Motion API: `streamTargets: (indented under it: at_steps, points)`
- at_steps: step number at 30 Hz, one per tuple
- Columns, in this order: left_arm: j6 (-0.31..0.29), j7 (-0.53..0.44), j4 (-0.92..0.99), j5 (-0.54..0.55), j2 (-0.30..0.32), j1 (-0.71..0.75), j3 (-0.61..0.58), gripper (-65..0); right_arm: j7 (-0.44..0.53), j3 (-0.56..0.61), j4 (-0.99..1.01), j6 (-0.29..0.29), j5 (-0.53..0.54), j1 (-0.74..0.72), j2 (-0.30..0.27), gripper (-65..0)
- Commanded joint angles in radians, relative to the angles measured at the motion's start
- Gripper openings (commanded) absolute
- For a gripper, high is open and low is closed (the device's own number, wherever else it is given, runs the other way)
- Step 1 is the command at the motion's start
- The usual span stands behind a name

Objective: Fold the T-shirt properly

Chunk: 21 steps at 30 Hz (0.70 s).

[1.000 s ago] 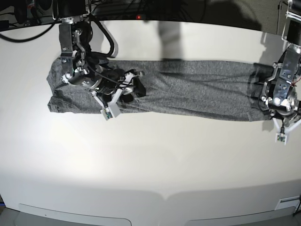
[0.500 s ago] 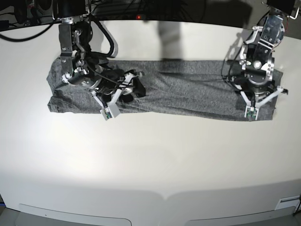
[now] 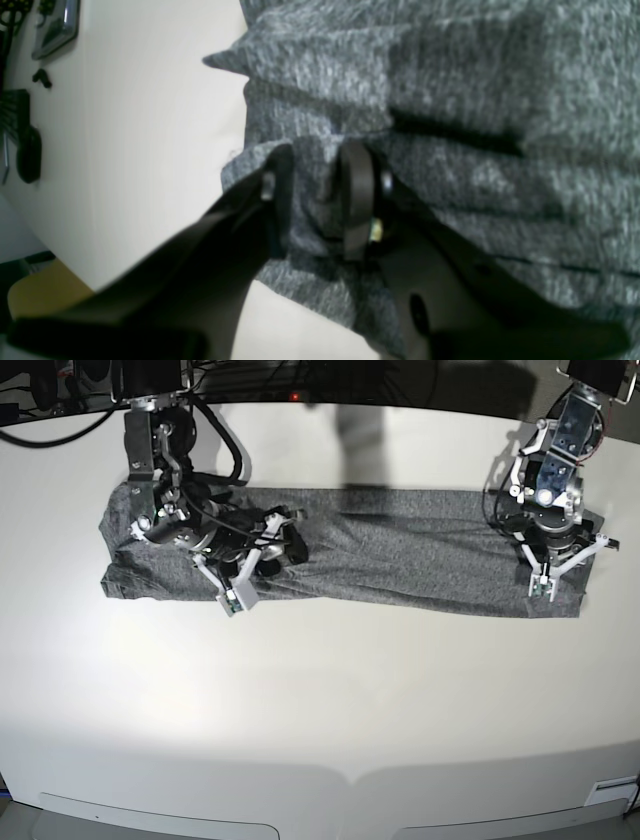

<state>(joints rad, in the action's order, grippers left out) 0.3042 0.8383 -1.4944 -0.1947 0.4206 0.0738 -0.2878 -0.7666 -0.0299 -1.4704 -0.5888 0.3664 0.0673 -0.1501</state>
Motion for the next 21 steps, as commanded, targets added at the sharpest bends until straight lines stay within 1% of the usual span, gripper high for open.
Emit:
streamTargets:
  at_steps: [1,5,8,13,15,18,19,20,21]
  points:
    - [0.003,0.026,-0.015,-0.033,0.012,-0.019,0.006,-48.6,-0.027,-0.003,-0.032,0.012,-0.014,-0.007,-0.016,-34.5]
    - [0.003,0.101,-0.018,-0.125,0.012,-0.044,0.006,-48.6,-0.028,-0.003,-0.151,-0.051,0.062,-0.021,-0.016,-34.5]
    - [0.004,0.135,-0.018,-0.219,0.011,-0.046,0.006,-48.6,-0.028,-0.003,-0.248,-0.054,0.084,-0.020,-0.016,-34.5]
    - [0.005,0.132,-0.018,-0.366,0.012,-0.046,0.006,-48.6,-0.051,-0.003,-0.399,-0.054,0.083,-0.020,-0.016,-34.5]
    - [0.022,0.136,-0.018,-0.386,0.012,-0.046,0.006,-48.6,-0.073,-0.003,-0.454,-0.054,0.083,-0.020,-0.016,-34.5]
    - [0.040,0.133,-0.018,-0.371,0.012,-0.046,0.006,-48.3,-0.113,-0.003,-0.524,-0.053,0.083,-0.020,-0.016,-34.5]
    - [0.039,0.133,-0.018,-0.365,0.012,-0.046,0.006,-46.5,-0.126,-0.003,-0.541,-0.053,0.083,-0.020,-0.016,-34.5]
    - [0.039,0.134,-0.018,-0.361,0.012,-0.046,0.006,-42.6,-0.138,-0.004,-0.555,-0.053,0.083,-0.020,-0.016,-34.5]
    - [0.040,0.134,-0.018,-0.361,0.012,-0.046,0.006,-37.1,-0.146,-0.004,-0.567,-0.053,0.083,-0.020,-0.016,-34.5]
